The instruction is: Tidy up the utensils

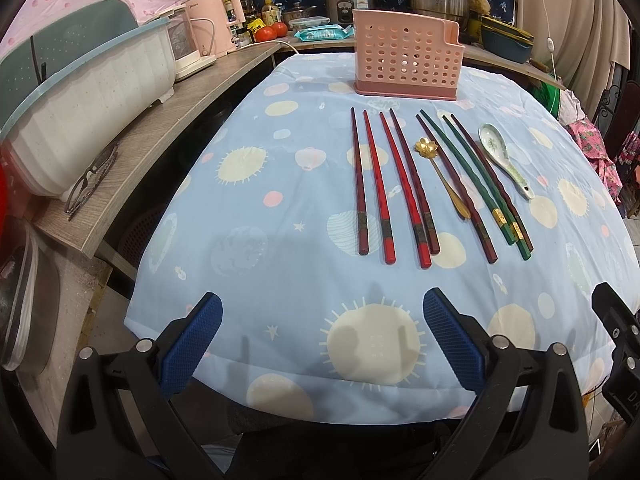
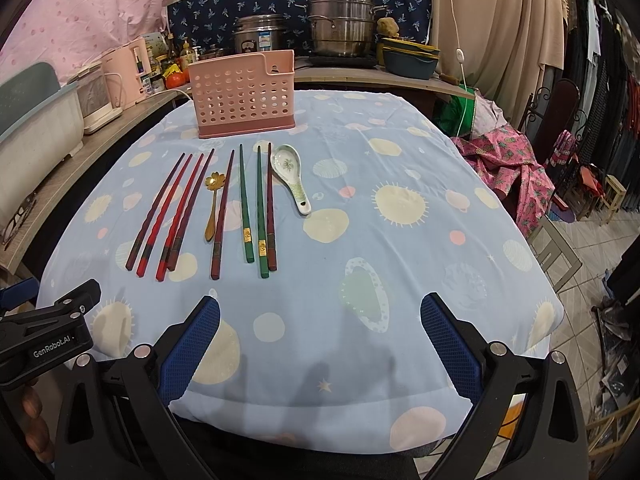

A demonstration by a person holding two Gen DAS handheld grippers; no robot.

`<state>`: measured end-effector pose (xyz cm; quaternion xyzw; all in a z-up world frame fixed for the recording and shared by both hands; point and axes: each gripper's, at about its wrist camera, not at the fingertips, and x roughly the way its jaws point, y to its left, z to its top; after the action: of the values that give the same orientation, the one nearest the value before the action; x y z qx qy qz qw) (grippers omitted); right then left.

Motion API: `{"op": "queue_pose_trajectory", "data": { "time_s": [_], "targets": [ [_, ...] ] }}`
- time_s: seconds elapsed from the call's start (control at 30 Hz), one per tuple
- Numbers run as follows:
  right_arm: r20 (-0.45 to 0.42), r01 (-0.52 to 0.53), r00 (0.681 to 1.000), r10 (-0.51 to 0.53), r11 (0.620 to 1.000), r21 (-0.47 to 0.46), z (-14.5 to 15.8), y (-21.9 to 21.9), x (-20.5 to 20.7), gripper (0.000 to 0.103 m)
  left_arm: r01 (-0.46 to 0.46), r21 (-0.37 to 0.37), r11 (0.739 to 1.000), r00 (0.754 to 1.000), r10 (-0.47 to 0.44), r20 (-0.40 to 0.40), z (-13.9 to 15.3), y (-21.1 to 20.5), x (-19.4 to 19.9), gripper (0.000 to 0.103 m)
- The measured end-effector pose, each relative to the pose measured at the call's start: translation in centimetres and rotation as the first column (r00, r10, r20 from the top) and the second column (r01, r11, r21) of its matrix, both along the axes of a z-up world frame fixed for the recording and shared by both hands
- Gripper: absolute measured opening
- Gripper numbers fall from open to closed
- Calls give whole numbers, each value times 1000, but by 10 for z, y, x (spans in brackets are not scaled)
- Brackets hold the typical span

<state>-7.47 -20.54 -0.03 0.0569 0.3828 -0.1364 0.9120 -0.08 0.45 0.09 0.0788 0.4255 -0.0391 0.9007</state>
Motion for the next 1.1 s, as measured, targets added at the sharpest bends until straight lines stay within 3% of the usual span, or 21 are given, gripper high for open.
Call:
{"op": "queue_pose_trajectory", "data": {
  "time_s": [0.73,1.1],
  "targets": [
    [1,1,1000,-1,1000,2,0,-1,0,96,-1,-2,1000,1000,1,1,-4,-4,-3,96],
    [-8,1,1000,-1,1000,17,-2,-2,3,96,-14,-44,999,1000,13,-28,-7,3,11,96]
  ]
}}
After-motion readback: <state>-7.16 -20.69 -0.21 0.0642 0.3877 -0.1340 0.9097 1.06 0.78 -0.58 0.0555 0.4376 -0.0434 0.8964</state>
